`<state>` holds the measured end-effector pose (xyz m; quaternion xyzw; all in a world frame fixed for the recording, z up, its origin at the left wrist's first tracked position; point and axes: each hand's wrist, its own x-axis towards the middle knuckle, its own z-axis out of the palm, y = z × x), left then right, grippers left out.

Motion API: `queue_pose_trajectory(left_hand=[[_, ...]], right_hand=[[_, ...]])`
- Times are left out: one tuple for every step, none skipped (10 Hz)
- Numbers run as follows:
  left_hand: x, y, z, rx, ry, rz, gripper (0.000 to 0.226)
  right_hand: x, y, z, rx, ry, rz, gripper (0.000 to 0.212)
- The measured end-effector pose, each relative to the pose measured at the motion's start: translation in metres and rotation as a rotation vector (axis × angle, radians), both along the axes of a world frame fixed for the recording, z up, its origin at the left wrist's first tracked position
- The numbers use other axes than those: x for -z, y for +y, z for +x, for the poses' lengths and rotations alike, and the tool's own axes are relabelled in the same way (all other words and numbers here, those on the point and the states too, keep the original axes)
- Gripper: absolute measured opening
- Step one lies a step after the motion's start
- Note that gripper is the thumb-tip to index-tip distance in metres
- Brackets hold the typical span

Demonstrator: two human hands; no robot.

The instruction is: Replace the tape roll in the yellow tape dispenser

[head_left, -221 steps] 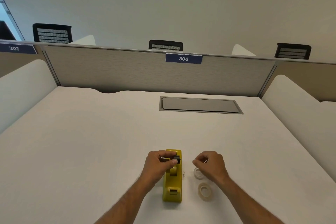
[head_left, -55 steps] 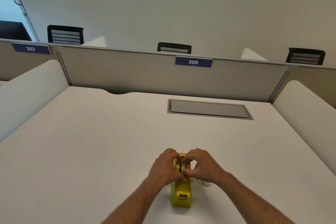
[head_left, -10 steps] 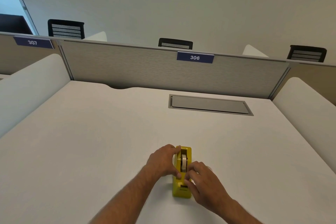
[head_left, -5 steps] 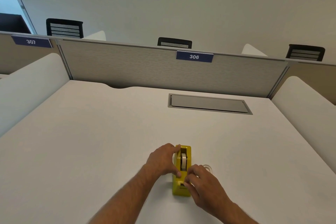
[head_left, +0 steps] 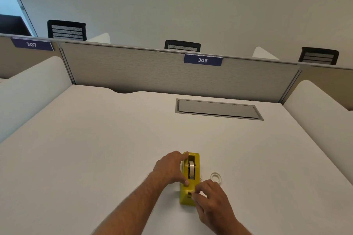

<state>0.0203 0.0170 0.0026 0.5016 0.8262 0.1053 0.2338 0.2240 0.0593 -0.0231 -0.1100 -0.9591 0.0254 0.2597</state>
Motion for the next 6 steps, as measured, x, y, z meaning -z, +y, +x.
queue_pose_trajectory(left_hand=[[-0.001,0.0,0.001,0.0,0.009,-0.005,0.109],[0.0,-0.001,0.002,-0.005,0.015,-0.002,0.11],[-0.001,-0.001,0.001,-0.01,0.025,0.0,0.11],[0.0,-0.005,0.002,-0.002,0.036,0.004,0.11],[-0.002,-0.006,-0.002,0.003,0.027,0.006,0.105],[-0.013,-0.004,-0.01,-0.043,0.008,0.086,0.087]], right_hand=[[0.004,-0.002,0.0,0.002,0.012,0.002,0.021],[0.005,-0.003,0.0,-0.003,0.012,-0.01,0.023],[0.007,-0.001,0.001,0.003,0.002,-0.002,0.025],[0.006,-0.001,0.007,-0.001,0.025,-0.029,0.029],[-0.012,0.005,0.011,-0.006,0.137,-0.037,0.026],[-0.068,0.008,0.01,0.029,0.431,-0.278,0.024]])
